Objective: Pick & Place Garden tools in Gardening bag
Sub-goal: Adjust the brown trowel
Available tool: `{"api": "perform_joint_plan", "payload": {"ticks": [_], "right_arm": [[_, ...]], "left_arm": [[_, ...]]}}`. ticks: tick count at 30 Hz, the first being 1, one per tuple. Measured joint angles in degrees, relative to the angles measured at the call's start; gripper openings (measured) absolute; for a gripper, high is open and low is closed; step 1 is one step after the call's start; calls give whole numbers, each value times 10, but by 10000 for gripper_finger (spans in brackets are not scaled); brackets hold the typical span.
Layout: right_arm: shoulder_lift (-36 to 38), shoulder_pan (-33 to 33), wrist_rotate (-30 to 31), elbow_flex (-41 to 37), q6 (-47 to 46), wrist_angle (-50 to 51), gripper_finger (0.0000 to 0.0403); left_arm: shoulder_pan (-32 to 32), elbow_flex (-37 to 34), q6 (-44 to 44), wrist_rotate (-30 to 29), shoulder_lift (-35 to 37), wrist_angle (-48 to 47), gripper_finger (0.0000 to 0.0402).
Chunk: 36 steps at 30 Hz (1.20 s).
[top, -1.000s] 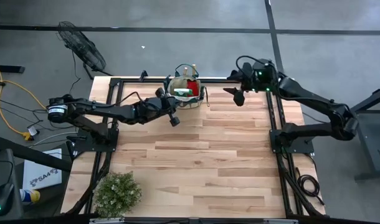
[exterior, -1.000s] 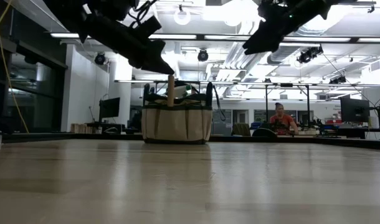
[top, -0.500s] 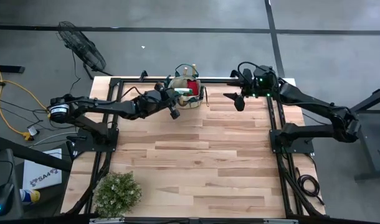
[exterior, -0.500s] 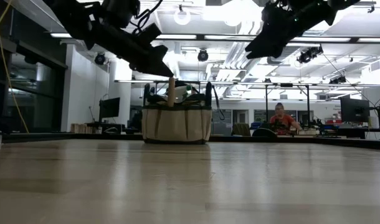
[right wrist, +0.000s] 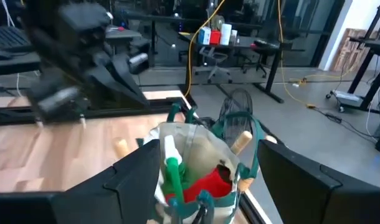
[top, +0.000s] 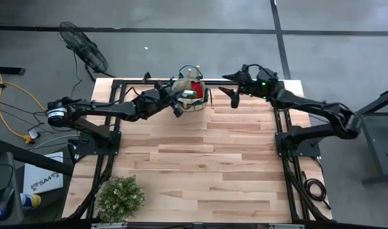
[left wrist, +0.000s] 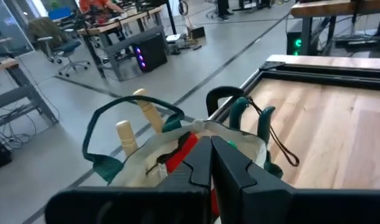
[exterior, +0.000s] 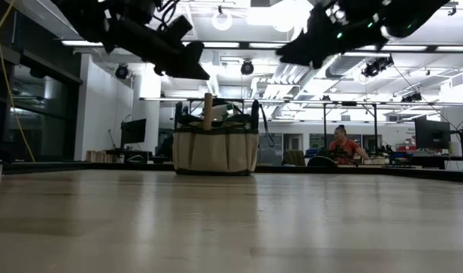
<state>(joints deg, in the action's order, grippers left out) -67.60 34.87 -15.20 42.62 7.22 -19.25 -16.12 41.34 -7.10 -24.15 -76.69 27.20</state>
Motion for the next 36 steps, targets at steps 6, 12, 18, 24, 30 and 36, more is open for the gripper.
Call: {"api": "perform_joint_plan", "payload": {"ticks": [6, 12, 18, 24, 30, 36], "right_arm": [[-105, 13, 0, 0, -13, -152, 236], [-174, 49, 0, 5, -65, -280, 132], [-245, 66, -36, 74, -91, -264, 11], [-311, 68, -28, 184, -91, -149, 2], [-357, 81, -27, 268, -107, -60, 2], [-399, 80, -28, 313, -108, -19, 2]], "left_arm": [[0, 0, 27, 16, 43, -32, 0], [0, 0, 41, 44, 93, -107, 0], [0, 0, 50, 48, 108, -141, 0], [0, -1, 60, 57, 107, -164, 0], [0, -1, 61, 56, 107, -172, 0], [0, -1, 62, 56, 107, -172, 0]]}}
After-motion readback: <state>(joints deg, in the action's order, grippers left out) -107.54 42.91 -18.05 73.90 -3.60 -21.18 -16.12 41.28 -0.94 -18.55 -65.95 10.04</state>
